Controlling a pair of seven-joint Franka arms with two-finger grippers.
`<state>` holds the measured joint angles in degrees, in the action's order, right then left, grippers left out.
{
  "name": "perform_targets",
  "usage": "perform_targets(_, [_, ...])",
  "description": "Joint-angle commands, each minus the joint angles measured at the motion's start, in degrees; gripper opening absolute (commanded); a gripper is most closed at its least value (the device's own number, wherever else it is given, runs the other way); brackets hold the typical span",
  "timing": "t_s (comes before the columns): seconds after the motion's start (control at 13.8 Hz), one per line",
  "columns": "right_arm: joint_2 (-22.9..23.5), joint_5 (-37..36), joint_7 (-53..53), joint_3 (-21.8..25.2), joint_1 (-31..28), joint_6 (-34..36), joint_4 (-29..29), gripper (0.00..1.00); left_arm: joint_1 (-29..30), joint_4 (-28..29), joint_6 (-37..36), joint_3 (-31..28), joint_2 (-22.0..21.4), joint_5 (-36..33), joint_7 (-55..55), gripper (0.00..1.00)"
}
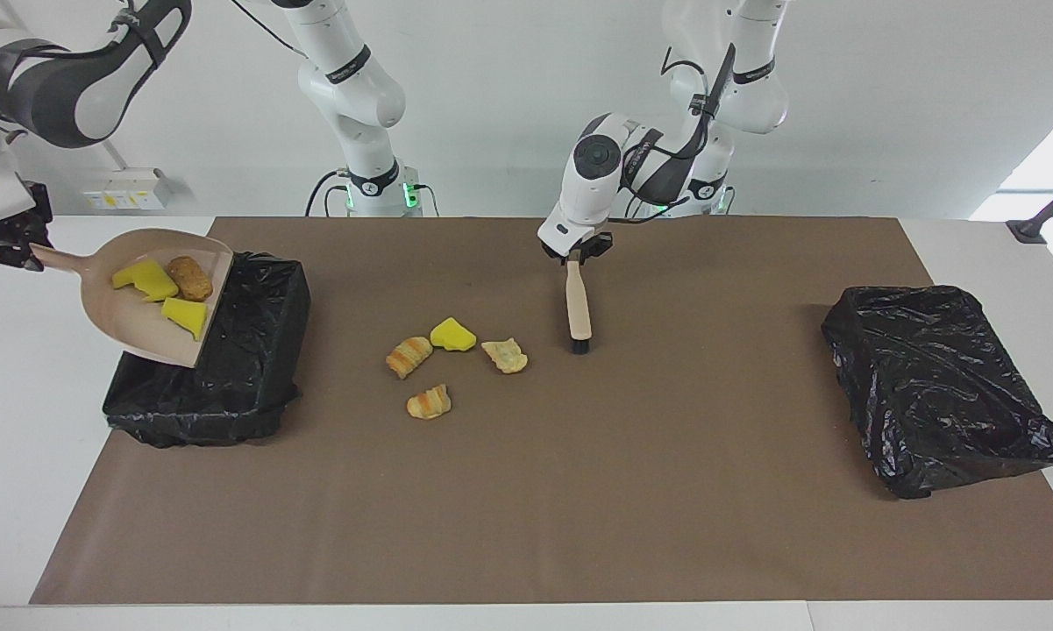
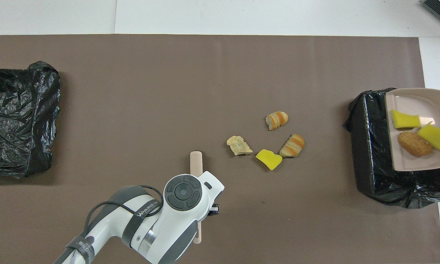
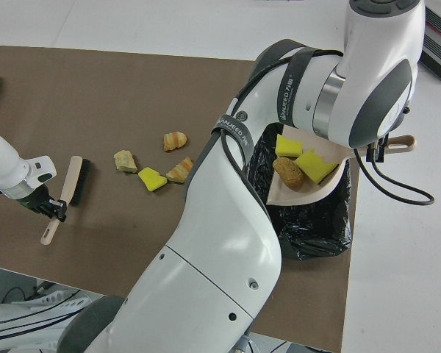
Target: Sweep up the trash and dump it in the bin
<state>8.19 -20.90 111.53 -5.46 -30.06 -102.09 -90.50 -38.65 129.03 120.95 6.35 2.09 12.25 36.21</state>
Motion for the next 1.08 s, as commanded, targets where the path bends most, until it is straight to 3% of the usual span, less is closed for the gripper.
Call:
perform_targets(0.0, [-5.4, -8.2, -6.6, -0.4, 3.5, -5.0, -9.5, 0.0, 3.5, -3.8, -5.4, -0.9, -0.8, 0.7, -2.2, 1.0])
perform_targets(0.14, [-5.8, -12.0, -10.4, -0.4, 4.0, -4.6, -9.8, 0.0, 8.1, -6.2, -9.1, -1.0, -1.4, 0.0, -4.9, 1.0])
perform_targets(0.58, [-10.4, -18.5, -8.0, -0.2, 3.4, -4.1, -7.9, 0.0, 22.8, -8.1, -14.9, -1.0, -8.2, -4.6, -14.9, 1.0])
perform_targets(0.79, [-10.7, -18.7, -8.7, -0.4, 4.5, -3.6, -8.3, 0.0, 28.9, -10.3, -17.7, -1.0, -8.6, -8.3, -21.6, 1.0])
perform_targets(1.01, [-11.2, -26.3, -14.2, -0.7, 8.6, -1.0, -7.9, 0.0, 35.9, -12.6, -18.6, -1.0, -8.9, -9.3, -29.8, 1.0])
